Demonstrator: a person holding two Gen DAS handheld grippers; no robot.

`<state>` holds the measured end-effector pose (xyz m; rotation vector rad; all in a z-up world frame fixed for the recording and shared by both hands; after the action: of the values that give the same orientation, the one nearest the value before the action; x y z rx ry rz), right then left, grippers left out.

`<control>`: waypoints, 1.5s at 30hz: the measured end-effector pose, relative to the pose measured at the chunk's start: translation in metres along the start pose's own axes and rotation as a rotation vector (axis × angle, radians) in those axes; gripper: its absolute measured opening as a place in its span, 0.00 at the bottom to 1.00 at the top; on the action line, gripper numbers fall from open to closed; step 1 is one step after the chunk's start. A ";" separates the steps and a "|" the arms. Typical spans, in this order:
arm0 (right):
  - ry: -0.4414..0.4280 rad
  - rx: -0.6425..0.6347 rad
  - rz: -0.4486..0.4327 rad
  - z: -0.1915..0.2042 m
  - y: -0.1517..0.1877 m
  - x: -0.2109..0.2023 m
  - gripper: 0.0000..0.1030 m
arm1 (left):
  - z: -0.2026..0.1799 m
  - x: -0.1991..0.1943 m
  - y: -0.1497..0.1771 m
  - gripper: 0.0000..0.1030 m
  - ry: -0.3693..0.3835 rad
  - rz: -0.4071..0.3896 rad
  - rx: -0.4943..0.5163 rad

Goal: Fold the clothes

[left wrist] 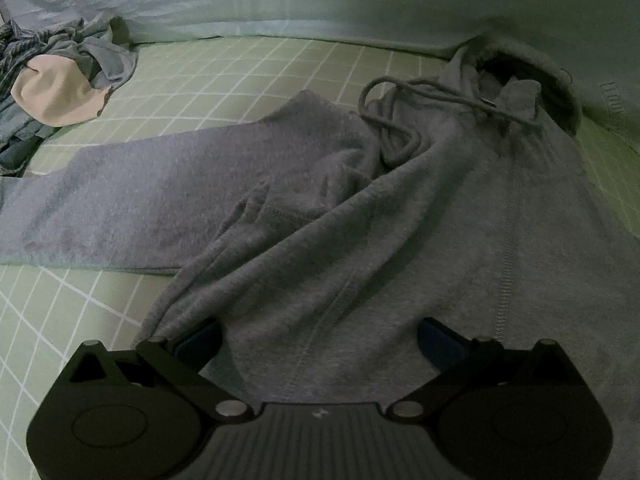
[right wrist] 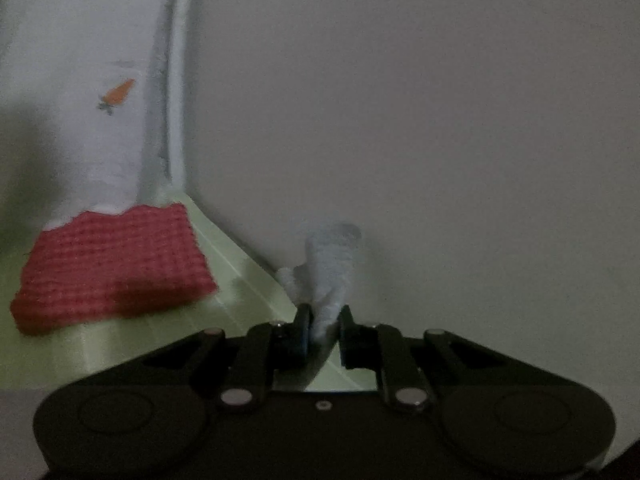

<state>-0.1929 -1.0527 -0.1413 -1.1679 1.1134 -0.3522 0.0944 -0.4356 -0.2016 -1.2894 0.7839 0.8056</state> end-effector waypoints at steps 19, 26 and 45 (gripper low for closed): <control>0.232 0.115 0.196 -0.029 0.060 -0.028 0.55 | -0.002 -0.001 0.001 1.00 -0.023 -0.035 -0.041; 0.108 0.044 0.090 0.012 0.030 -0.059 0.85 | -0.001 -0.004 0.003 1.00 -0.005 -0.051 -0.028; -0.763 -0.237 0.238 0.326 0.144 -0.228 1.00 | 0.175 -0.051 0.052 1.00 0.048 -0.091 -0.188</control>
<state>-0.0693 -0.6488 -0.1595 -1.2053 0.6090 0.4018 0.0326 -0.2607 -0.1642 -1.5061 0.6943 0.7925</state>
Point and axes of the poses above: each gripper's, at about its wrist camera, not at the fingertips, and x roughly the way its jaws point, z to its left, y to its underside, the point moved 7 cm from there along x, roughly the way its jaws point, and after that the axes turned 6 degrees about -y, right-handed, at the moved point
